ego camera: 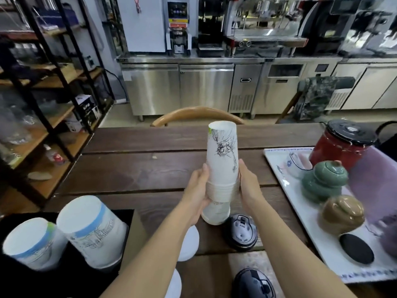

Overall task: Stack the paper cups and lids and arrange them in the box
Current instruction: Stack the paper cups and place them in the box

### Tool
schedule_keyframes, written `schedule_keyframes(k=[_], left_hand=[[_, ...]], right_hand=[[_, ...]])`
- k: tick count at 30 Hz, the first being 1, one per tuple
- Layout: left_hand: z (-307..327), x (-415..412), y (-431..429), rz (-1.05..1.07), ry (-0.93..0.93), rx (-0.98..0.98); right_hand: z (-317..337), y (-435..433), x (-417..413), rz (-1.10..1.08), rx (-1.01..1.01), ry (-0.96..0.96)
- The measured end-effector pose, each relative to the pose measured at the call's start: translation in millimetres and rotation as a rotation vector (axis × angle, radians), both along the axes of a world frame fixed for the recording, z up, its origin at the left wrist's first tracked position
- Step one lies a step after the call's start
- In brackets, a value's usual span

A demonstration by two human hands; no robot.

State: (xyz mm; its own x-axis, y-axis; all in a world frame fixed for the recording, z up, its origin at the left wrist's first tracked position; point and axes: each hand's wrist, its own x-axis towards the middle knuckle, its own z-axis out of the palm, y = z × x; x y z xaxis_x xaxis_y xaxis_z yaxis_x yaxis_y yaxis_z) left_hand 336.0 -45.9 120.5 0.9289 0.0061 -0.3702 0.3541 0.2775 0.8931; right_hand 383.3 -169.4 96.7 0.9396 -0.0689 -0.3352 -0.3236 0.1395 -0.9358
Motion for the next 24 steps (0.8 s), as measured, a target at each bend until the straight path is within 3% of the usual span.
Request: schedule_keyframes(k=[4,9,17,24], left_hand=[[-20,2,3,0.015,0.118,-0.021],[-28,6,-1,-0.016,0.107,0.053],[-34,-5,-8,-0.127,0.268,0.005],[-25,-13,-5,-0.064,0.181,0.096]], right_hand=[[-29,-9,-10,0.072,0.065,0.029],[-45,-14,-10,0.007,-0.008,0.069],[-48,-9,-24,0.279,0.076,0.159],[-33,-5,-43,0.205,0.1,0.185]])
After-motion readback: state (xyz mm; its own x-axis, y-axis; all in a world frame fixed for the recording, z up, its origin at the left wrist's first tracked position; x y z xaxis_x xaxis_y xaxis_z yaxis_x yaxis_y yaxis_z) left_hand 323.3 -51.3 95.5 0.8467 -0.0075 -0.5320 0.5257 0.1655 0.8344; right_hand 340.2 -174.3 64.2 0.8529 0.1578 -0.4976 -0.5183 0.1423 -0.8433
